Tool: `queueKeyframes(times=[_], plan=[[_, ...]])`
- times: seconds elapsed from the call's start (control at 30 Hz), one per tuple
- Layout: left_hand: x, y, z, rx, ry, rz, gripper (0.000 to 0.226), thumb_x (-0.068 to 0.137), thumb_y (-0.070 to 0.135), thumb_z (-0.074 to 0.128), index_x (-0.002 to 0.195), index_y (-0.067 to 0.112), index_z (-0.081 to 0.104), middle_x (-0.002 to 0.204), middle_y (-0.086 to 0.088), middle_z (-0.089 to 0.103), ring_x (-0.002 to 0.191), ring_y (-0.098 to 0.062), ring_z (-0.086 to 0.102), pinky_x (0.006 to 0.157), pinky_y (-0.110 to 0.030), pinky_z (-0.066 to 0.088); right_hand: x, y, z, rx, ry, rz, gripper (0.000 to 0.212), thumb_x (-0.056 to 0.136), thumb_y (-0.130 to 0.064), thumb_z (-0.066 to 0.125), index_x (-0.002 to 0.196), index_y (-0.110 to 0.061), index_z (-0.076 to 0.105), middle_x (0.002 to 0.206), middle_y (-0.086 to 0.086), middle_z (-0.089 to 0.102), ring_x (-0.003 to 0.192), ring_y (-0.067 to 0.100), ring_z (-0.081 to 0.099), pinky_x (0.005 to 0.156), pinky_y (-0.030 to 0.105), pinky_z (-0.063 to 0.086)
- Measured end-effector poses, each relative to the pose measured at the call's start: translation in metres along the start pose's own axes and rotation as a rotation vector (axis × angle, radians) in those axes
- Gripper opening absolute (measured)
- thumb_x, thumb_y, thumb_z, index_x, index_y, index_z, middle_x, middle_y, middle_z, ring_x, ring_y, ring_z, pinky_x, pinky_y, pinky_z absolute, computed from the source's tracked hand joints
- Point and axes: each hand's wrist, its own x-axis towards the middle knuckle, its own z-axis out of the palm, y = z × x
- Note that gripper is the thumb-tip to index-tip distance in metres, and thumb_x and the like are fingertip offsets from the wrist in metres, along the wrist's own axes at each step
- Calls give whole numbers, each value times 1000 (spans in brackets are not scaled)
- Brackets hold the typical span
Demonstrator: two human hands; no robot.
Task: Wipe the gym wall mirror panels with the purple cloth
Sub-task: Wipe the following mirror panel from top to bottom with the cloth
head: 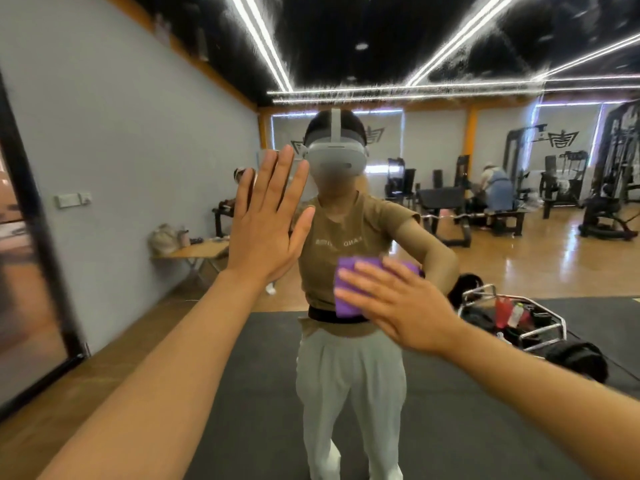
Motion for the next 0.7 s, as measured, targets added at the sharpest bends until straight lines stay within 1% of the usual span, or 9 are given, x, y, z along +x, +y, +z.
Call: queueKeyframes(times=[0.03, 0.1, 0.17, 0.2, 0.27, 0.4, 0.53, 0.6, 0.7], plan=[[0, -1, 0, 2, 1, 2, 62, 108, 45, 21, 160, 12, 21, 168, -13, 14, 155, -29, 9, 126, -44, 1, 17, 18, -11, 6, 36, 57, 63, 99, -32, 44, 159, -26, 25, 166, 2, 19, 155, 23, 16, 126, 44, 5], [0, -1, -2, -2, -1, 11, 62, 108, 44, 22, 161, 12, 21, 168, -13, 14, 155, -29, 9, 125, -44, 0, 54, 55, -33, 7, 151, 231, 56, 103, -32, 40, 158, -21, 29, 166, 7, 21, 154, 27, 19, 125, 47, 10], [0, -1, -2, -11, 0, 19, 61, 108, 43, 24, 160, 11, 22, 167, -14, 15, 155, -30, 10, 125, -44, 0, 87, 86, -54, 42, 260, 436, 53, 107, -30, 37, 158, -16, 31, 166, 11, 24, 154, 30, 19, 125, 48, 10], [0, -2, -2, -17, 1, 22, 60, 108, 41, 26, 160, 11, 22, 167, -14, 15, 155, -30, 10, 125, -44, 0, 99, 96, -61, 52, 302, 507, 53, 108, -29, 37, 158, -15, 31, 166, 11, 24, 154, 31, 19, 125, 47, 8], [-1, -4, -2, -24, 0, 32, 60, 108, 38, 29, 160, 11, 21, 167, -14, 15, 155, -30, 9, 125, -44, 0, 110, 101, -64, 31, 343, 564, 52, 109, -29, 37, 158, -15, 31, 165, 11, 25, 154, 31, 18, 125, 46, 7], [-2, -6, -3, -57, -6, 46, 60, 108, 34, 33, 161, 12, 17, 168, -13, 12, 155, -29, 7, 126, -47, 3, 93, 75, -47, 7, 332, 533, 51, 109, -29, 36, 158, -14, 32, 165, 13, 26, 154, 32, 19, 125, 49, 10], [-2, -7, -3, -90, -10, 57, 61, 108, 34, 33, 161, 13, 13, 168, -13, 9, 156, -28, 5, 126, -46, 1, 54, 19, -17, 8, 250, 399, 52, 108, -30, 38, 158, -17, 33, 165, 11, 25, 154, 32, 19, 125, 52, 13], [-1, -8, -3, -98, -8, 58, 61, 107, 34, 35, 161, 12, 14, 168, -13, 9, 156, -28, 5, 126, -44, -1, 30, -9, -2, 19, 195, 313, 54, 106, -29, 41, 158, -20, 32, 166, 8, 23, 155, 29, 16, 126, 50, 11], [-2, -8, -3, -110, -13, 54, 61, 107, 34, 35, 161, 12, 15, 168, -13, 10, 156, -27, 4, 126, -44, -1, -6, -41, 17, -8, 72, 171, 62, 102, -30, 44, 160, -24, 24, 169, 3, 14, 156, 26, 12, 127, 47, 4]])
